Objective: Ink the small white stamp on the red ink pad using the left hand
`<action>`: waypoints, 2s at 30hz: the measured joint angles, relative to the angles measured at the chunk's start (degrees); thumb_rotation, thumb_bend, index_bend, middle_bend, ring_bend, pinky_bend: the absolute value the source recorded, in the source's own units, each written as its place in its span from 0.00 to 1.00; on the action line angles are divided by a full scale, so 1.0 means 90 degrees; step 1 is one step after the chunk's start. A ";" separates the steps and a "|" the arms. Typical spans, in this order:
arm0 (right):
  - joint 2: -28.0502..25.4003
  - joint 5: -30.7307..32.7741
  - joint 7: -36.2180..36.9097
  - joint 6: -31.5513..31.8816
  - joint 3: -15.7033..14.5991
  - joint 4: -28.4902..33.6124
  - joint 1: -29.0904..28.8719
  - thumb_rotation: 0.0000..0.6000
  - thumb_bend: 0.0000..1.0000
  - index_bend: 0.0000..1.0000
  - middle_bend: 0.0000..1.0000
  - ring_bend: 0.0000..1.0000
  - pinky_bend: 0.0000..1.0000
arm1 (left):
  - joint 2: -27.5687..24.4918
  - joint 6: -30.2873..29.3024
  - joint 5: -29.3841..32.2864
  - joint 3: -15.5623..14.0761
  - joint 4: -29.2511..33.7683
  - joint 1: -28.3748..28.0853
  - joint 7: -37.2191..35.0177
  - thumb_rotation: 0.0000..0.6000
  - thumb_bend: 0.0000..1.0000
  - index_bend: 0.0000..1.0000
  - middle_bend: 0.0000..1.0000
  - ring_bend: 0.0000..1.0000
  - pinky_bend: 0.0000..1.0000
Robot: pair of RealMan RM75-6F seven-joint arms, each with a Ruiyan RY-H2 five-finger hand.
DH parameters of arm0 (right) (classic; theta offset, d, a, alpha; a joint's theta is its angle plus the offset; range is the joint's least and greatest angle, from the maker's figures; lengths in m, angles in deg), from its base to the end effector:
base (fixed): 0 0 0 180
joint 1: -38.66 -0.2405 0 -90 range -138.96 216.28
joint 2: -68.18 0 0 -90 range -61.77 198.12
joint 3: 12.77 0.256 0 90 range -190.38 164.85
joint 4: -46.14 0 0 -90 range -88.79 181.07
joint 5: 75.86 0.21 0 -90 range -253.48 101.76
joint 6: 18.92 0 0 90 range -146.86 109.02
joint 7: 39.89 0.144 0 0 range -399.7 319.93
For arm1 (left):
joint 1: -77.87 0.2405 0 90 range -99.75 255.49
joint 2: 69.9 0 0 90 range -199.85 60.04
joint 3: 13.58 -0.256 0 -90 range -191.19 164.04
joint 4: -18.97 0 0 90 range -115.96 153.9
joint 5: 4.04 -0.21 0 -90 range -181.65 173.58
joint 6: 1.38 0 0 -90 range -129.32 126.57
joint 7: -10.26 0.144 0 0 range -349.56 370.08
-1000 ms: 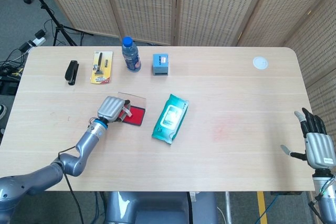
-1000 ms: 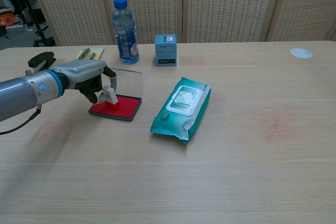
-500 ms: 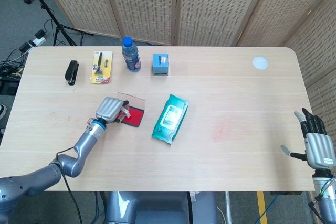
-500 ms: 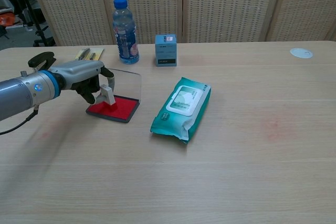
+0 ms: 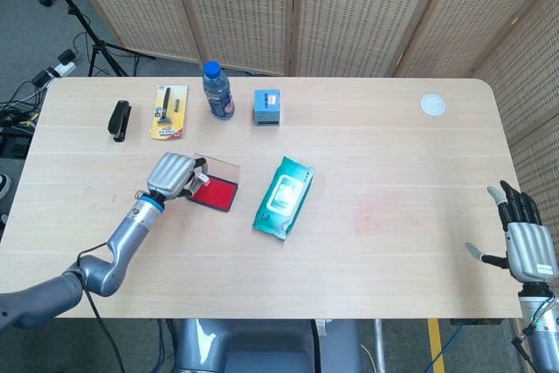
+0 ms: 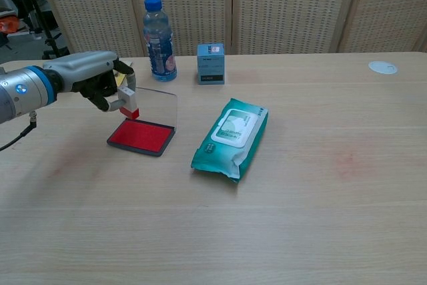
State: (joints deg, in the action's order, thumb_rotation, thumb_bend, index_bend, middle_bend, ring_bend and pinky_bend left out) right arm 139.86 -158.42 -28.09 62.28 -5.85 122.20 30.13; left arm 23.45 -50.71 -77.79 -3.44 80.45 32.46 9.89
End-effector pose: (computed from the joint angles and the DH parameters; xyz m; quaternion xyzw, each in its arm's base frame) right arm -0.3477 -0.2207 0.1523 0.5600 -0.4006 0.4193 0.5917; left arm -0.1853 0.3983 -0.0141 -0.7373 -0.3722 -0.3727 0.4231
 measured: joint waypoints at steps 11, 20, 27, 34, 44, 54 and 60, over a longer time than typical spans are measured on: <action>-0.0014 -0.0066 -0.0026 0.0049 -0.0033 0.0053 0.0016 1.00 0.04 0.00 0.00 0.00 0.00 | -0.1273 -0.0183 -0.0152 -0.0120 0.0636 0.0463 -0.0921 1.00 0.48 0.60 1.00 1.00 1.00; 0.0051 -0.0132 -0.0255 0.0051 -0.0088 0.0094 0.0000 1.00 0.04 0.00 0.00 0.00 0.00 | -0.1380 0.0211 -0.0286 -0.0453 -0.0211 0.0794 -0.2595 1.00 0.48 0.60 1.00 1.00 1.00; 0.0129 -0.0136 -0.0474 0.0020 -0.0118 0.0118 -0.0019 1.00 0.04 0.00 0.00 0.00 0.00 | -0.1053 0.0552 -0.0615 -0.0782 -0.1495 0.0921 -0.3787 1.00 0.48 0.60 1.00 1.00 1.00; 0.0164 -0.0101 -0.0523 -0.0016 -0.0117 0.0085 -0.0031 1.00 0.04 0.00 0.00 0.00 0.00 | -0.0617 0.0903 -0.0968 -0.1075 -0.2422 0.0914 -0.4634 1.00 0.48 0.60 1.00 1.00 1.00; 0.0149 -0.0094 -0.0457 -0.0007 -0.0109 0.0071 -0.0024 1.00 0.04 0.00 0.00 0.00 0.00 | -0.0238 0.0931 -0.1191 -0.1234 -0.2956 0.0906 -0.4866 1.00 0.47 0.60 1.00 1.00 1.00; 0.0139 -0.0082 -0.0408 -0.0032 -0.0108 0.0059 -0.0029 1.00 0.04 0.00 0.00 0.00 0.00 | -0.0032 0.0827 -0.1212 -0.1226 -0.3278 0.0948 -0.4813 1.00 0.43 0.58 1.00 1.00 1.00; 0.0139 -0.0079 -0.0400 -0.0032 -0.0106 0.0056 -0.0029 1.00 0.04 0.00 0.00 0.00 0.00 | -0.0003 0.0854 -0.1228 -0.1238 -0.3342 0.0951 -0.4855 1.00 0.40 0.56 1.00 1.00 1.00</action>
State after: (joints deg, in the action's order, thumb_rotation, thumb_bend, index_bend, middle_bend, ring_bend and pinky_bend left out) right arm 141.11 -159.13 -31.69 62.00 -6.81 122.71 29.87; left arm 23.42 -43.03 -88.84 -14.58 50.38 41.02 -33.81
